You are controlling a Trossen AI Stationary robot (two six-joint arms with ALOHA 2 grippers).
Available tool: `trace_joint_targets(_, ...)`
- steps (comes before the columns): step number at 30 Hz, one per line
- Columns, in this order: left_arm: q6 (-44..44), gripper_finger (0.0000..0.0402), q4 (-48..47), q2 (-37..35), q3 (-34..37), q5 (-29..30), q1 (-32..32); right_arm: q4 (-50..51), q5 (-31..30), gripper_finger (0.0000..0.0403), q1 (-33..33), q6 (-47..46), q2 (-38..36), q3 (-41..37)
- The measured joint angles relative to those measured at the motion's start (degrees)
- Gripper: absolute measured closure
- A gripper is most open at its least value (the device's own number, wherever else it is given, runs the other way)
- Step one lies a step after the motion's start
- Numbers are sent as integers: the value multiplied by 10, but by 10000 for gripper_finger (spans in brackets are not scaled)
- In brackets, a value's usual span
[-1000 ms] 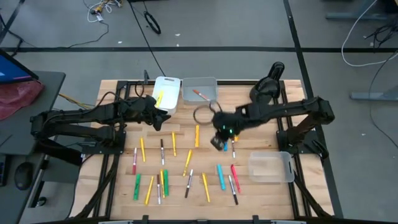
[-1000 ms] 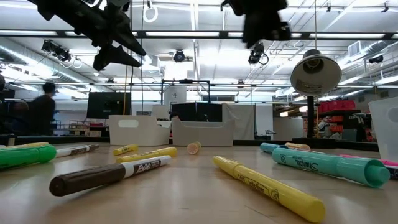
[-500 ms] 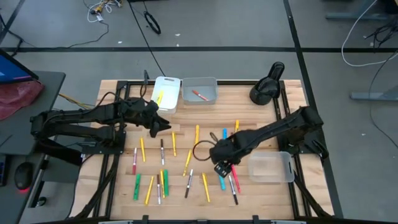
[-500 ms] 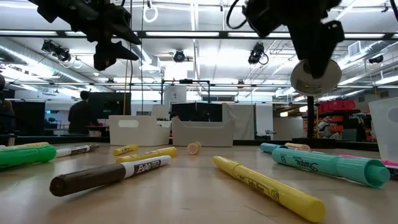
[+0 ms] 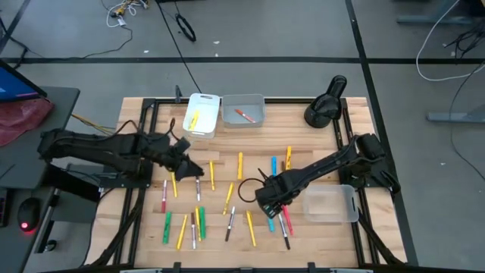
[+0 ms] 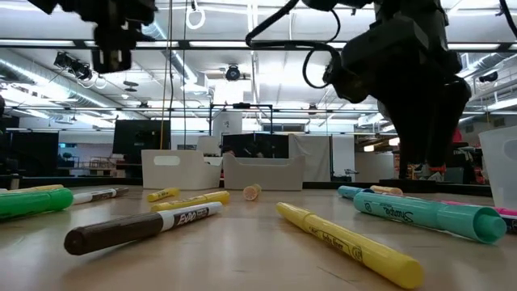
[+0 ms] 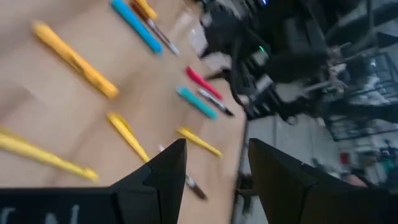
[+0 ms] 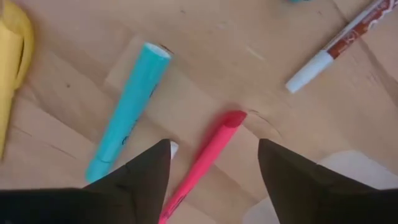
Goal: Pick & Place Markers
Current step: Put the pink pen into the transparent bin
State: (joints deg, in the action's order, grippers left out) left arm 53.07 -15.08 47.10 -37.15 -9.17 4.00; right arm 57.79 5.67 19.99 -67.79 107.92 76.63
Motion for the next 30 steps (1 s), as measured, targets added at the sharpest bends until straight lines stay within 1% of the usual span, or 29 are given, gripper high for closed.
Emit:
trace_joint_targets(2, 31, 223, -10, -12, 0, 19, 34, -19, -11, 163, 9, -2, 0, -6)
trace_joint_targets(4, 60, 223, -31, -22, 0, 51, 69, -49, -16, 163, 17, -9, 0, -13)
trace_joint_targets(9, 152, 223, -154, -34, 0, 154, 144, -104, -23, 164, 38, -36, 0, -27)
trace_joint_targets(12, 218, 223, -231, -28, 0, 204, 171, -108, -35, 166, 49, -67, 0, -27)
trace_joint_targets(15, 270, 223, -285, -17, 0, 221, 184, -96, -32, 168, 54, -109, 0, -27)
trace_joint_targets(19, 279, 223, -292, -2, 0, 227, 197, -63, -31, 168, 53, -146, 0, -27)
trace_joint_targets(23, 254, 223, -274, 11, 0, 245, 204, -39, -33, 168, 45, -168, 0, -30)
trace_joint_targets(27, 223, 223, -251, 17, 0, 271, 205, -57, -30, 178, 38, -203, 0, -60)
trace_joint_targets(30, 196, 223, -237, 17, 0, 283, 205, -106, -26, 198, 34, -220, 0, -91)
